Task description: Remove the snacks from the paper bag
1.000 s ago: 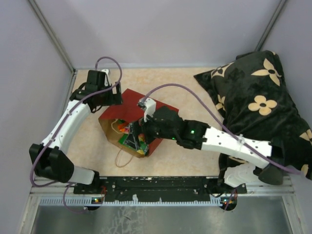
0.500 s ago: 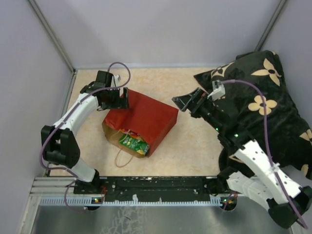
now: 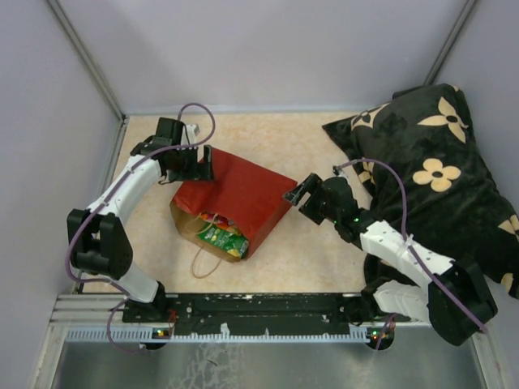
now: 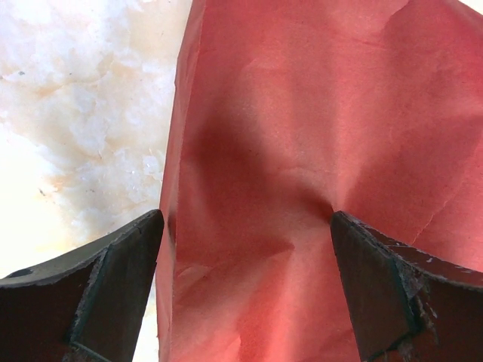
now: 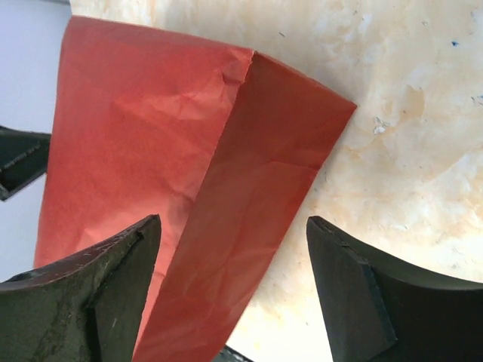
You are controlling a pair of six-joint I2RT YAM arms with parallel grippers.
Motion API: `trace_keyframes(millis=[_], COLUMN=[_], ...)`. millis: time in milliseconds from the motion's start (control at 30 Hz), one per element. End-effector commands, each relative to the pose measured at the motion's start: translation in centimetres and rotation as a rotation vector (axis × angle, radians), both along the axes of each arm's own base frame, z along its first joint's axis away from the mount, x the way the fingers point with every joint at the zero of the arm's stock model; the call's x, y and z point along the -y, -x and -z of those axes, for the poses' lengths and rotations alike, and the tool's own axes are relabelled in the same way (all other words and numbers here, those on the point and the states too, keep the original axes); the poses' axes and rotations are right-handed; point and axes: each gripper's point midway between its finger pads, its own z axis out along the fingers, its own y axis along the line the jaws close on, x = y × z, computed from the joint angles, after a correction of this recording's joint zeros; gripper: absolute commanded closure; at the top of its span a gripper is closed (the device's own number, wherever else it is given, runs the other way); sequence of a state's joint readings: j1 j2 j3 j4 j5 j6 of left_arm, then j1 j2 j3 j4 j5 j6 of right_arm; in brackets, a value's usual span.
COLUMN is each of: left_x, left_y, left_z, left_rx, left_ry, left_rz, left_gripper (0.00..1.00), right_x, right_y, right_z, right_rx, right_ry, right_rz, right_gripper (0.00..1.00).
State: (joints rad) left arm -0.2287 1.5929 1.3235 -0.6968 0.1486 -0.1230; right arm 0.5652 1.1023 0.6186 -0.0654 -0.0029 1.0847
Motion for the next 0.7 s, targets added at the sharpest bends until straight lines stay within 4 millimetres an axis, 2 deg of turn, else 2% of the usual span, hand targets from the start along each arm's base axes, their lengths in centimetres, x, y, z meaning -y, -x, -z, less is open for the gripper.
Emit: trace_keyframes(millis=[0,133,267,367,500,600,667], left_x=[1.2,1.9,2.6,2.3,1.9,1.7,1.6], left_y=[-0.1,-0.2,-0.3,-0.4,-0.4,-0.4,-0.4], left_z=[-1.0,-1.7,-2.6,-2.4,-1.7,-1.5,-1.2], left_rx=[0.016,0.027,0.044,0.036,0.014,0.007,0.003], left_ry=[0.062,0.111,0.183,0.181,0.182,0.185,0.183], left_rz=[0.064,0.086,0.116,0.108,0.097,0.092,0.088], left_gripper=[0.03,0.04,0.05,0.1,0.18,0.2,0.21], right_x=[-0.4,-0.2,0.3,0.4,0.3,-0.1,-0.6], right_y=[-2.9,-4.5,-5.9,-6.5,-6.9,-7.2,-7.1], right_z=[-1.5,-1.3,-2.2,-2.5,-1.9,-0.9,-0.3], right_rx=[0.104,0.139,0.19,0.205,0.195,0.167,0.152], right_ry=[-0.078,-0.121,-0.155,-0.138,-0.12,-0.119,-0.121], right_rz=[0.057,0.061,0.081,0.078,0.068,0.048,0.021], right_gripper=[0.25,0.42,0.58,0.67,0.78,0.79,0.66])
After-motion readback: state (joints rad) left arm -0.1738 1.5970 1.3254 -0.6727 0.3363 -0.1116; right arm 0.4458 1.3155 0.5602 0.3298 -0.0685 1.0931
